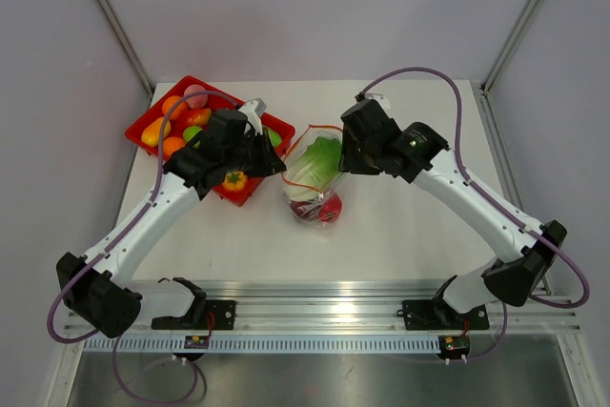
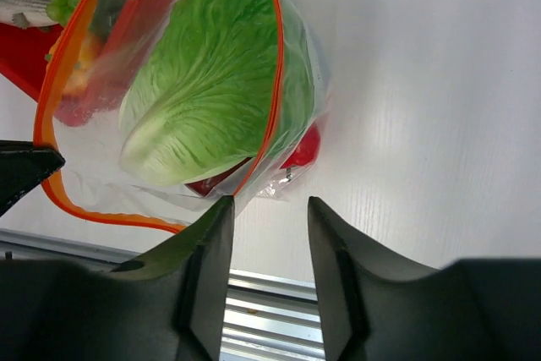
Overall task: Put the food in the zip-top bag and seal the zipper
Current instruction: Adjust the zipper food storage bag at the center of the board.
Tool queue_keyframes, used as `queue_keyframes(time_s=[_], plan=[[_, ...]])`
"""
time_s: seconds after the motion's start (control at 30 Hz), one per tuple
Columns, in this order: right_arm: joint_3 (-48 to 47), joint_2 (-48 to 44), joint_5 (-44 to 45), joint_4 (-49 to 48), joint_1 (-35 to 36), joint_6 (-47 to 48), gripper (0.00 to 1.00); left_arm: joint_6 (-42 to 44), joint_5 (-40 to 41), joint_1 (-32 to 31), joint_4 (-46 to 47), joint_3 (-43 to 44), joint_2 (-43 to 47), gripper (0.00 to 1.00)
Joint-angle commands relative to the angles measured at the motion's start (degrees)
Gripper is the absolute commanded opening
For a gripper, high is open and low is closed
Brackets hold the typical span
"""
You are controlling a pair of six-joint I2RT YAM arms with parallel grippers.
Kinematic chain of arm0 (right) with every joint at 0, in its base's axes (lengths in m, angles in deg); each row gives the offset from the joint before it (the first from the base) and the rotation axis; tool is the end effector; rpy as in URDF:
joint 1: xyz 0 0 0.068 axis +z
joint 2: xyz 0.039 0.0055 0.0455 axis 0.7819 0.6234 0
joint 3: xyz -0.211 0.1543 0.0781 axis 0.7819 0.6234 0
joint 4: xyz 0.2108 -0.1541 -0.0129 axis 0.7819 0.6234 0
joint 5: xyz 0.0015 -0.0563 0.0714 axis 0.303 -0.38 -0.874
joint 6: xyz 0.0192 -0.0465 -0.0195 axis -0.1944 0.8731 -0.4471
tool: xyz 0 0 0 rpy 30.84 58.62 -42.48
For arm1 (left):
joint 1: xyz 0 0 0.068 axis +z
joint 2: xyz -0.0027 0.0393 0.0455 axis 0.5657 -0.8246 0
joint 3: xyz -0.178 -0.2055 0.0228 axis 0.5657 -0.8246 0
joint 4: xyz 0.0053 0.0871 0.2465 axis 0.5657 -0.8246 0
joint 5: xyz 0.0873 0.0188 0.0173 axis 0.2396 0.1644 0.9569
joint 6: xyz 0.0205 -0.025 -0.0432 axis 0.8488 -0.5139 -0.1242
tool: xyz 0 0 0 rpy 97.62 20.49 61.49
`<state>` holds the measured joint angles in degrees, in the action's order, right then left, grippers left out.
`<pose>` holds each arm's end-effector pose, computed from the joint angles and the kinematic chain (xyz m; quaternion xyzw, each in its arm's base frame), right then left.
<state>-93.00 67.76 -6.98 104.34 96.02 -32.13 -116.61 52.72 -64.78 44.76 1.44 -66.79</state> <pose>0.2204 0.2033 0.3893 -0.0122 0.9316 0.1220 0.3421 0.2295 -0.1427 0.3521 0.0337 0.8925 -0.3074 0.3284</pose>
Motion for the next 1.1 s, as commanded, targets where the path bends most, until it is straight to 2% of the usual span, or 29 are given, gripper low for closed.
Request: queue_keyframes(time_s=[0.0, 0.1, 0.2, 0.3, 0.33, 0.43, 0.47, 0.53, 0.57, 0.7, 0.77, 0.87, 0.93, 1.07], plan=[[-0.09, -3.50, 4.09, -1.70, 0.25, -0.87, 0.49, -0.51, -2.71, 0.00, 4.45, -0.06, 0.29, 0.00], [-1.40, -1.39, 4.10, -2.23, 0.16, -0.25, 0.57, -0.51, -3.24, 0.00, 4.81, -0.06, 0.38, 0.00], [-3.78, 1.16, 3.22, -3.01, 0.16, 0.71, 0.69, -0.33, -3.33, 0.00, 4.54, -0.32, 0.73, 0.00], [-4.66, 4.32, 3.22, -4.07, -0.45, 1.59, 0.70, -0.25, -3.15, 0.00, 4.63, -0.67, 1.26, 0.00], [-4.92, 6.42, 3.22, -3.99, -0.63, 1.77, 0.67, -0.25, -3.15, 0.00, 4.63, -0.67, 1.26, 0.00], [-5.71, 8.28, 4.88, -2.84, -0.81, 1.42, 0.36, -0.07, -3.24, 0.09, 4.54, -0.93, 1.61, 0.00], [-5.71, 8.11, 5.41, -3.19, -0.81, 1.59, 0.17, 0.19, -3.15, 0.09, 4.28, -0.93, 1.70, 0.00], [-7.64, 7.23, 5.94, -3.02, -0.81, 2.21, 0.03, 0.54, -3.06, 0.09, 4.11, -0.94, 1.79, 0.00], [-8.87, 7.05, 6.90, -1.80, -0.81, 3.25, 0.00, 1.24, -2.89, 0.09, 3.50, -0.59, 1.70, 0.00], [-18.35, 5.30, 7.26, 1.55, -0.81, 4.93, 0.00, 3.27, -2.27, 0.79, -0.46, 6.34, 0.47, 0.00], [-19.77, 2.84, 5.43, 1.29, -0.72, 5.46, 0.00, 3.88, -2.18, 0.88, -2.57, 12.40, 0.38, 0.00], [-17.59, -0.94, 2.78, -1.60, -0.72, 5.29, 0.00, 3.36, -2.62, 0.88, -2.31, 16.29, 0.38, 0.00], [-12.15, -2.00, 2.78, -3.62, -0.63, 4.94, 0.00, 2.57, -2.97, 0.80, -0.13, 14.98, -0.32, 0.00], [-1.86, 2.73, 1.81, -4.78, -0.81, 3.71, 0.00, -0.50, -5.43, -0.60, 7.26, 2.80, -4.97, 0.00]])
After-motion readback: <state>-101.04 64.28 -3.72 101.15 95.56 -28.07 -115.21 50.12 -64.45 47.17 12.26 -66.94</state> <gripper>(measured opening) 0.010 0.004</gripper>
